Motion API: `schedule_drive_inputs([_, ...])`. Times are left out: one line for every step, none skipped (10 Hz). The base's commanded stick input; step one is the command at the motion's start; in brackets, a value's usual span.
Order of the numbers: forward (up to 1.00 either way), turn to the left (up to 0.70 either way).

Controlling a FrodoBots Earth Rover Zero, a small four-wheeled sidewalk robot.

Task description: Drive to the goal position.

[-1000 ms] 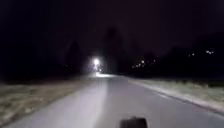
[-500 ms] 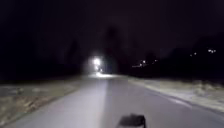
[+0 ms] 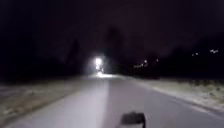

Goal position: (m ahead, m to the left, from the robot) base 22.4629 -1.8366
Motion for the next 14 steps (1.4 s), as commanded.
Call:
schedule_drive_inputs([1.0, 0.14])
schedule_drive_inputs([1.0, 0.11])
schedule_drive_inputs([1.0, 0.07])
schedule_drive_inputs([1.0, 0.05])
schedule_drive_inputs([1.0, 0.05])
schedule_drive_inputs([1.0, 0.05])
schedule_drive_inputs([1.0, 0.05])
schedule_drive_inputs([1.0, 0.05])
schedule_drive_inputs([1.0, 0.07])
schedule_drive_inputs([1.0, 0.1])
schedule_drive_inputs([1.0, 0.15])
schedule_drive_inputs([1.0, 0.11])
schedule_drive_inputs([1.0, 0.09])
schedule_drive_inputs([1.0, 0.06])
